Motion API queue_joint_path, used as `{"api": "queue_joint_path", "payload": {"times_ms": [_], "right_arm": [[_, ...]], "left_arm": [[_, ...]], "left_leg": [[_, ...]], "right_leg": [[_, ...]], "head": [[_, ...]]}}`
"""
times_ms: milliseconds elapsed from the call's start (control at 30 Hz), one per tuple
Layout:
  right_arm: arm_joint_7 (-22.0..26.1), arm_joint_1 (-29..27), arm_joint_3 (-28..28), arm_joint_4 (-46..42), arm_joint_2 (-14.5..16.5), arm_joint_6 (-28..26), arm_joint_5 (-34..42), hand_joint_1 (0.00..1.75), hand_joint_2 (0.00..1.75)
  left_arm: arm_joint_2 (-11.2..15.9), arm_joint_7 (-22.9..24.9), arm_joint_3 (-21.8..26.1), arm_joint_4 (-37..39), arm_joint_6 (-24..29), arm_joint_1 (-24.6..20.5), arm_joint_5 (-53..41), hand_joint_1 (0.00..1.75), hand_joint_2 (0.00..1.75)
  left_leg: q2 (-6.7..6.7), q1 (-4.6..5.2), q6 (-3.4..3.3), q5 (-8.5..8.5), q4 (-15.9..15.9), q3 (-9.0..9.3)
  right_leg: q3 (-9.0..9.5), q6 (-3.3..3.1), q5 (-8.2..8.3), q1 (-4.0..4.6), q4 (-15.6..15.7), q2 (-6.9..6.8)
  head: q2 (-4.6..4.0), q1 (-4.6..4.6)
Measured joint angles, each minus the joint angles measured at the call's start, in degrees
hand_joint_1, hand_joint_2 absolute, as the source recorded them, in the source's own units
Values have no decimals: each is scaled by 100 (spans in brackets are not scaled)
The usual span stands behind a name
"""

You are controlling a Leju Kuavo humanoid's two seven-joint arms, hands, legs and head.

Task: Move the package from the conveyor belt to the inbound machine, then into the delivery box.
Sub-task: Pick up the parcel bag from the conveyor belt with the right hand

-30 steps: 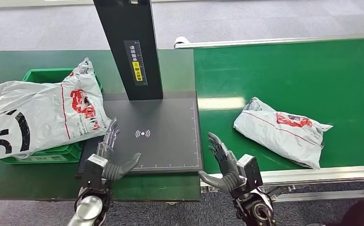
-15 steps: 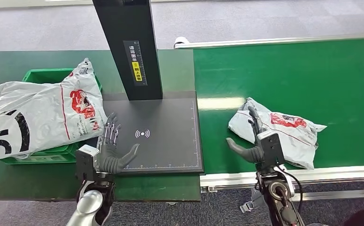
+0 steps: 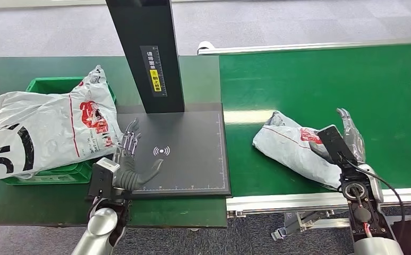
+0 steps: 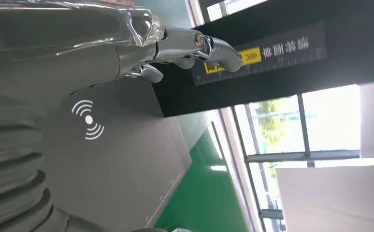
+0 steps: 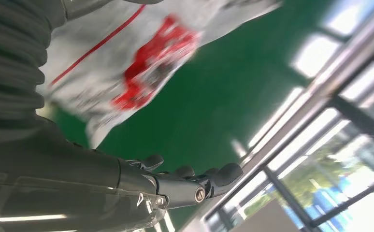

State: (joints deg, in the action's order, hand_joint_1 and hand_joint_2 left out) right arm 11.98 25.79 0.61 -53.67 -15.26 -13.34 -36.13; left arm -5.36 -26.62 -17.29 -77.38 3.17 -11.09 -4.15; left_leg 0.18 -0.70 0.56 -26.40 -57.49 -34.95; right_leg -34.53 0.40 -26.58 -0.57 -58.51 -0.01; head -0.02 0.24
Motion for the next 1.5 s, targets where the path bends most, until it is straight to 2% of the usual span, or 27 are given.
{"api": "queue_joint_path", "payload": {"times_ms": [133, 300, 467, 633, 800, 933, 1067, 1267, 1500], "right_arm": [[-905, 280, 74, 710, -277, 328, -1543, 0, 175], [-1291, 1077, 319, 1872, -314, 1169, -2186, 0, 175], [-1348, 1538, 547, 2491, -238, 1520, -2448, 0, 175], [-1135, 1672, 979, 2816, -224, 2217, -2895, 0, 175], [-1041, 1732, 1223, 2984, -222, 2309, -2932, 0, 175], [-716, 1758, 1346, 3050, -232, 2509, -2863, 173, 175], [-542, 1754, 1411, 3085, -299, 2792, -2671, 175, 175], [-457, 1792, 1625, 3036, -576, 3573, -2314, 175, 175], [-428, 1729, 1864, 2948, -741, 3747, -2177, 175, 175]], "left_arm": [[-22, 44, -10, 3, -41, -8, -169, 0, 175], [-25, 63, -17, 64, -150, -74, -254, 0, 175], [-37, 71, -22, 174, -218, -179, -311, 0, 175], [-45, 92, -81, 369, -166, -361, -585, 0, 175], [-63, 99, -107, 518, -137, -463, -630, 0, 175], [-67, 115, -106, 584, -108, -461, -680, 0, 175], [-50, 118, -104, 608, -89, -382, -691, 0, 175], [-37, 179, -104, 610, 177, -403, -1008, 0, 175], [-37, 226, -102, 610, 209, -413, -1016, 0, 175]], "left_leg": [[10, 2, -2, 0, 0, -2], [12, 1, -5, 7, -1, 5], [7, 0, -5, 8, -1, 4], [4, 0, -6, 6, -1, 2], [5, 1, -7, 6, -1, 4], [6, 0, -6, 6, -1, 5], [5, 0, -6, 6, -1, 5], [-12, 0, -8, 5, -2, 20], [-21, 1, -9, 4, -2, 29]], "right_leg": [[2, 1, 2, -1, -1, 2], [3, 0, 5, 0, -1, 2], [2, 0, 4, 1, -3, 1], [2, 1, 2, 1, -2, 1], [3, 1, 3, 0, -1, 1], [4, 1, 3, 0, -2, 1], [3, 1, 3, 0, -1, 1], [25, 6, -2, 0, 4, -20], [40, 9, -4, -1, 6, -29]], "head": [[0, -1], [1, -1], [1, -1], [1, -1], [1, -1], [1, -2], [1, -1], [0, -1], [0, -1]]}}
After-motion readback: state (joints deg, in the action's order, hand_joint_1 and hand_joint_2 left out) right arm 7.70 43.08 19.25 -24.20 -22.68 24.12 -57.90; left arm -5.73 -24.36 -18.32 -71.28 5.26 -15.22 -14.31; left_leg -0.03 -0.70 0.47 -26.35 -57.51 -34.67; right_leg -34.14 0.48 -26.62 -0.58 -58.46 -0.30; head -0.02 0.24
